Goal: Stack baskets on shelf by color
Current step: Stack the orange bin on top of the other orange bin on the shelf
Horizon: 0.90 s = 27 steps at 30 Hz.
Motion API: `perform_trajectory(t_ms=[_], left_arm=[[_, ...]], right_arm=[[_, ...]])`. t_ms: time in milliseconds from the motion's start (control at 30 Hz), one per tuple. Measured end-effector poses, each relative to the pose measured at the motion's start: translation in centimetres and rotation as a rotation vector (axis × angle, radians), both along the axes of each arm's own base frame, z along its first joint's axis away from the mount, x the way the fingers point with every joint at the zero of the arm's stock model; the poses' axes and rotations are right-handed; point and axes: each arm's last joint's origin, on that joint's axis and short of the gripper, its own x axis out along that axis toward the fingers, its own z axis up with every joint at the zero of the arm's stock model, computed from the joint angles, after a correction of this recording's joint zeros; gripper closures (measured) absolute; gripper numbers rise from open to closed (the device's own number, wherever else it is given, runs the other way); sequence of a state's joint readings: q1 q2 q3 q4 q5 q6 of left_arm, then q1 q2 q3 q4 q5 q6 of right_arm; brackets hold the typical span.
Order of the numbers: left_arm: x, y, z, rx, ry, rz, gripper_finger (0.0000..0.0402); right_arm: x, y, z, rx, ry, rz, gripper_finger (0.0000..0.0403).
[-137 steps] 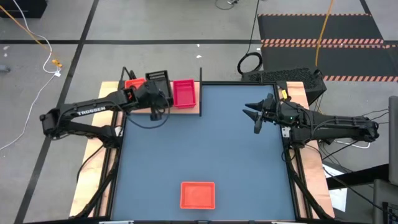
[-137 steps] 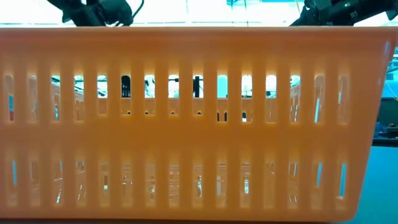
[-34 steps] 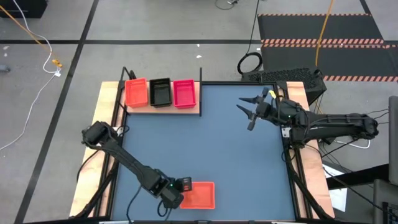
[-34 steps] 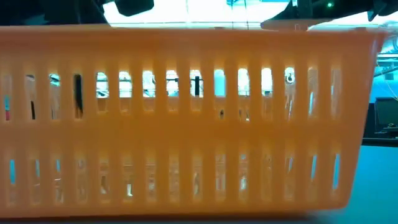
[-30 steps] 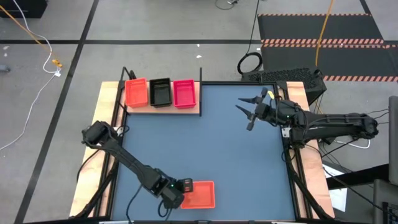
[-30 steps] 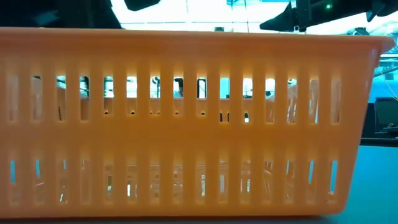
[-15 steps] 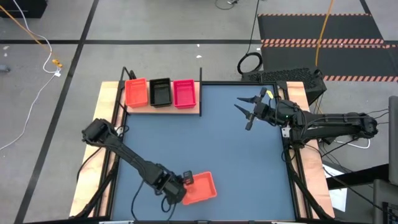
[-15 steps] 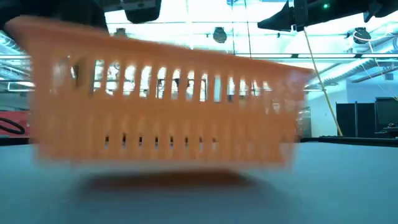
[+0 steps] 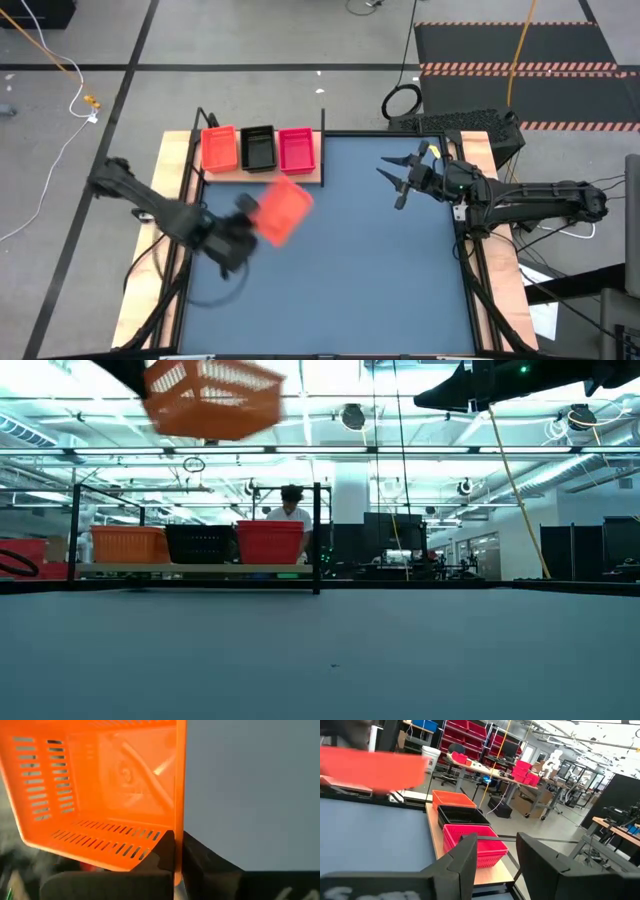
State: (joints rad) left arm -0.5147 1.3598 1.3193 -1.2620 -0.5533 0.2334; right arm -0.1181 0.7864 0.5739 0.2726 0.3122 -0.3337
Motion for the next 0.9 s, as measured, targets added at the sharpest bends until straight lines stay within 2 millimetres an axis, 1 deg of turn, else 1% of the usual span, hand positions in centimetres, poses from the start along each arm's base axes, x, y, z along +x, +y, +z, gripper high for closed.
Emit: perform_trajectory(t_ms=[133,200,300,400,533,733,800,900], left_arm=[[-5.3,4.3,2.7,0.081,-0.032,0.241,0.0394],[-7.0,6.0,3.6,0.064,-0.12,0.332,0.0394],[-9.2,8.0,3.8,0.019,-0.255,0.4,0.0394],[-10.8,9.8,2.9,0.063,-0.288,0.525,0.0394],[-11.9,11.4,0.6,0.095,-0.241,0.663,0.0394],[-12.2,12.9,-3.2,0.126,-0.033,0.735,0.0394],[-12.1,13.4,-4.0,0.148,0.01,0.756,0.0393],[-11.9,14.4,-4.4,0.161,0.023,0.78,0.0393]], right_arm=[[0.0,0.0,0.0,-0.001,0.0,0.0,0.0273],[0.0,0.0,0.0,-0.002,0.001,0.0,0.0273],[0.0,0.0,0.0,-0.003,0.001,0.0,0.0273],[0.0,0.0,0.0,-0.003,0.0,0.0,0.0273],[0.0,0.0,0.0,-0.002,-0.004,0.0,0.0273],[0.0,0.0,0.1,-0.003,-0.004,0.0,0.0273],[0.0,0.0,0.1,-0.003,-0.005,0.0,0.0273],[0.0,0.0,0.1,-0.006,-0.005,-0.001,0.0273]])
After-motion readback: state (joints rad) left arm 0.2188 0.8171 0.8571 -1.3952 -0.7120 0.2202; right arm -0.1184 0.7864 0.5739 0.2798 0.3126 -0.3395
